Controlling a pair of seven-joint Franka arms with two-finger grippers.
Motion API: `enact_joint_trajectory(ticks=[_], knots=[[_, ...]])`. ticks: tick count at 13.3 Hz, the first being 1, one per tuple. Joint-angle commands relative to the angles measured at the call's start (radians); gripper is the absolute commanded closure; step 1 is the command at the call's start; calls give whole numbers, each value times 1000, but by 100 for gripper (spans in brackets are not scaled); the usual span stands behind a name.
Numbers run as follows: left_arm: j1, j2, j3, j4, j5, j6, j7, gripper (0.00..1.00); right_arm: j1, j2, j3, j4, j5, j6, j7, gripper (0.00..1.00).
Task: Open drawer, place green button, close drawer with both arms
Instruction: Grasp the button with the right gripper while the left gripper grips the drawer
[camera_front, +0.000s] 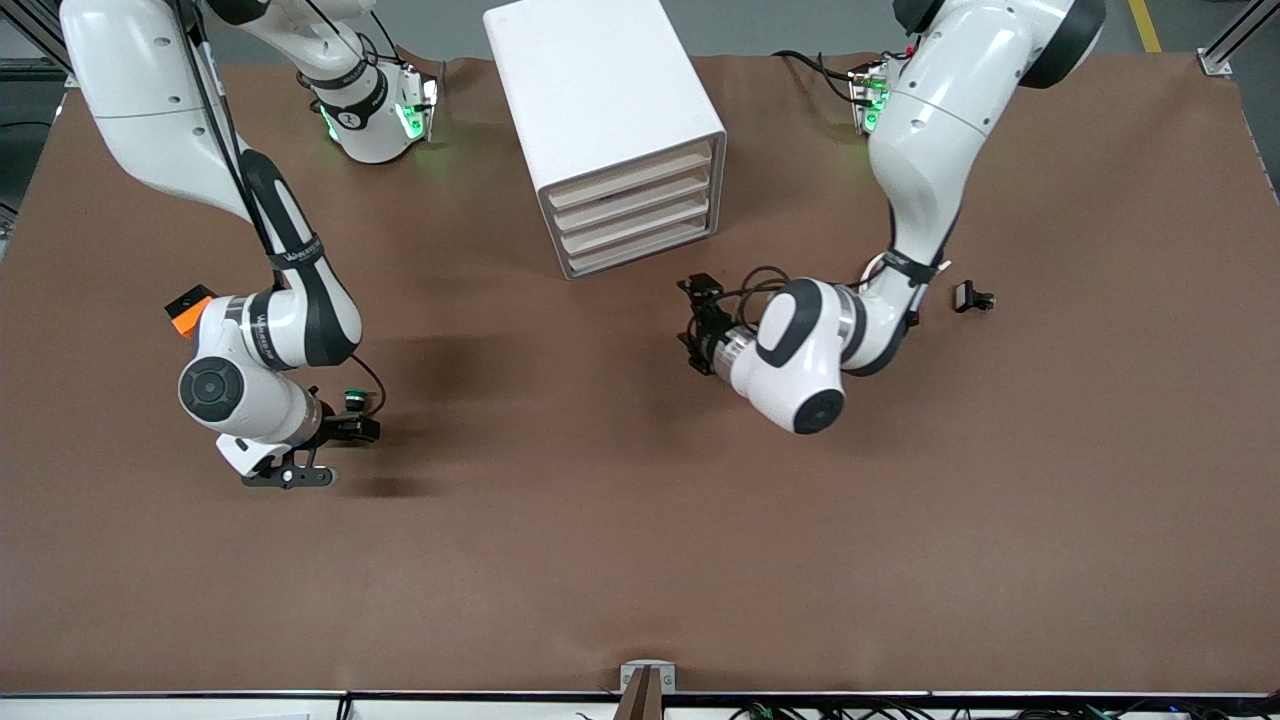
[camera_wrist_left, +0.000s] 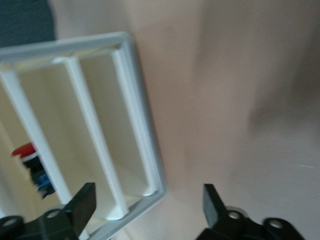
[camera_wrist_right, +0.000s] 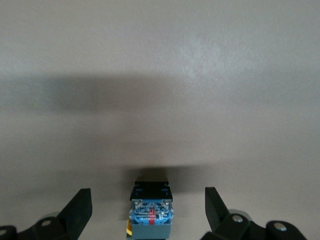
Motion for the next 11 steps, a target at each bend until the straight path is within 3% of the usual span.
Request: enact_joint_trajectory(ticks=[1,3,8,11], knots=[[-32,30,8,-14,-65,-67,-62,29,-11,-8,8,-40,29,13,8,0],[-75,37,8,-26,-102,-101,-109,38,-11,-8,8,-59,51,25,8,0],[-115,61,9,-34,-160,-155,-175,47,-11,-10,8,-81,83,36,8,3],[-125,82,9,-32,-162,-153,-179,51,-11,-11,8,-81,83,32,8,39]])
